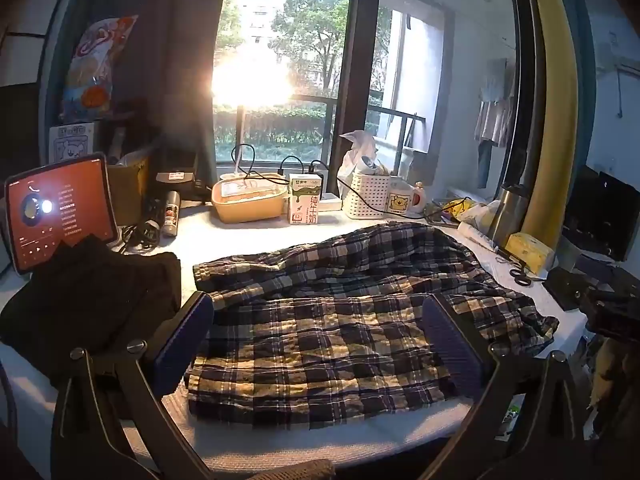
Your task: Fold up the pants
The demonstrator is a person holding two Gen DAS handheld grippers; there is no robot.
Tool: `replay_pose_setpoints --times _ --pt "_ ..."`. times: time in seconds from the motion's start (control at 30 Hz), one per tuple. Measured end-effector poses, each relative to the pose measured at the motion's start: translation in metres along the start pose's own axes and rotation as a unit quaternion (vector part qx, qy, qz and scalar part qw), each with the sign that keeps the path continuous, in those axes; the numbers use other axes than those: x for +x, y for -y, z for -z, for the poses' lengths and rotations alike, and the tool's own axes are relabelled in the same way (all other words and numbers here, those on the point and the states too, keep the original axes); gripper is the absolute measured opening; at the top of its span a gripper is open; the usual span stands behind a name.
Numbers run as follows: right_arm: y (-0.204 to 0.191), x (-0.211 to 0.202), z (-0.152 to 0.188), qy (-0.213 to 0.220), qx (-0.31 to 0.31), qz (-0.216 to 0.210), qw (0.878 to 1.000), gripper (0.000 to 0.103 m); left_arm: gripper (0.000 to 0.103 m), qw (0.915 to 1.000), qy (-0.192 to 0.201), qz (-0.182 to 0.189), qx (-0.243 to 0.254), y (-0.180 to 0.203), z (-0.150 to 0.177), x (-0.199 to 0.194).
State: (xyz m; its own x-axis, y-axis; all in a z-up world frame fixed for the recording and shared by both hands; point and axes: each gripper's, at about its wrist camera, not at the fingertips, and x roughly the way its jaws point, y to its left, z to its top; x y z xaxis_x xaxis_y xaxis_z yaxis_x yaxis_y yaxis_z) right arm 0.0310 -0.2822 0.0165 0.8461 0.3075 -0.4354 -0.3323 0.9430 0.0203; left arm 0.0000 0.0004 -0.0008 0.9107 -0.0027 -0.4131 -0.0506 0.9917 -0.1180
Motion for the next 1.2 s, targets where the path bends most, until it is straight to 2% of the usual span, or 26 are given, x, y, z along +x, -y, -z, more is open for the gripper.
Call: replay_pose_setpoints --times 0.2,0.4,0.73,1.2 --pt "0.0002 0.0000 -0.0003 -0.003 -0.001 -0.003 1.000 0.103 0.103 1.0000 0.000 0.002 0.005 -0.0003 0.0008 -0.0014" --pt "0.0021 -0.0019 -0.0011 -0.001 -0.002 -0.002 1.000 0.103 0.103 0.9999 0.001 -0.012 0.011 0.0002 -0.0042 -0.0048" --pt "-0.0012 0.0014 0.0000 -0.005 -0.004 -0.003 1.000 0.103 0.103 0.9999 -0.011 -0.001 0.006 0.0005 -0.0025 -0.0020" --pt "-0.0010 0.0000 0.0009 -0.003 -0.004 -0.002 1.000 0.103 0.103 0.9998 -0.002 -0.009 0.016 0.0021 -0.0036 -0.0057"
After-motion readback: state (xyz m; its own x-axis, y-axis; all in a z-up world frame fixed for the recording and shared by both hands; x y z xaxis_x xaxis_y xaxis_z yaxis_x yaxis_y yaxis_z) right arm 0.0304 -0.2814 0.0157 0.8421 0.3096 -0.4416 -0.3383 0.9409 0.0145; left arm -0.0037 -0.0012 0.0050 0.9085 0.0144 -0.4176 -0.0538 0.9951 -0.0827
